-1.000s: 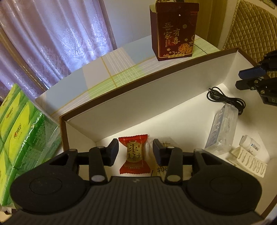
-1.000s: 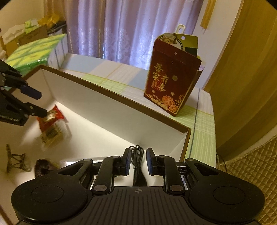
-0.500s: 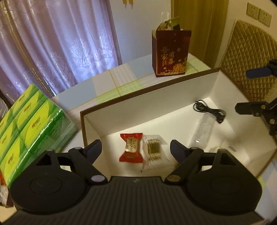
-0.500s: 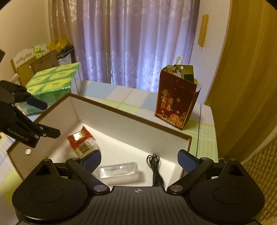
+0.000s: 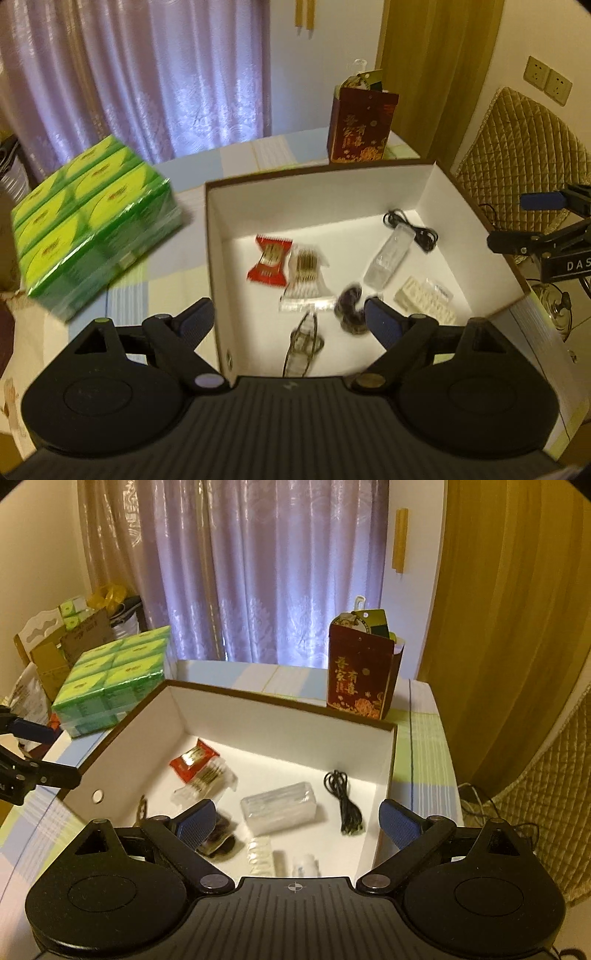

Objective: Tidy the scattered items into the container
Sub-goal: 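Open the left tool releasing the snack packet while the right tool releases the cable, then withdraw both tools from the box toward the toothbrush and green tube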

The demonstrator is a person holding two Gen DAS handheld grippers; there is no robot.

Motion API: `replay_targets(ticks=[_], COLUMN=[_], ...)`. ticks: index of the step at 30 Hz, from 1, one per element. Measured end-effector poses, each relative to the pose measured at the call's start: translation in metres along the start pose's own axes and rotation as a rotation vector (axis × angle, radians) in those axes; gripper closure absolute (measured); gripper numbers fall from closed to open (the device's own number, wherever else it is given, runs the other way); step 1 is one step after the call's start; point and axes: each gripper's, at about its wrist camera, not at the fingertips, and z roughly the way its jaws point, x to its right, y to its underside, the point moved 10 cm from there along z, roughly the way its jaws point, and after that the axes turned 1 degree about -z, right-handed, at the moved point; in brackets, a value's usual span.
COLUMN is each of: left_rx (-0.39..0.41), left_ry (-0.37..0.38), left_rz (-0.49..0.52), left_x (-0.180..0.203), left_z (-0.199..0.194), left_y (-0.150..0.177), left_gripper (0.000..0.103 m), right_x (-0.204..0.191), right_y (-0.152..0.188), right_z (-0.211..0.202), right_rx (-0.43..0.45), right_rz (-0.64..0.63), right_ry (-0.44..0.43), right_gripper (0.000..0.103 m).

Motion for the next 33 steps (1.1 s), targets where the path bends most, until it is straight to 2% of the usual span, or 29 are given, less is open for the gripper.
replay_targets(ticks=[10, 16, 26, 33], left_rx=[-0.011, -0.037, -0.085, -0.115], left_ry=[-0.031, -0.047, -0.074, -0.093], left_rz=[-0.09, -0.127, -0.181, -0.209], left_x=[-0.014, -0.013, -0.016, -0.02], left_z=[-0.035, -0.045, -0.051, -0.052], left_y=[0.052, 0.083, 0.132, 0.154], left_gripper=[0.016, 0.016, 0.017, 0.017], right_x=[-0.025, -0.048, -0.086, -0.106], right_y=[0.031, 0.053, 0.089, 0.11], right_z=[-0.031, -0.042, -0.044, -0.041], right_rx=[0.005, -0.015, -0.074, -0.116], right_rz=[0.04, 0.058, 0.062, 0.07], right_ry=[-0.001, -0.032, -0.075, -0.091], right_gripper=[0.003, 0.003, 0.003, 0.003])
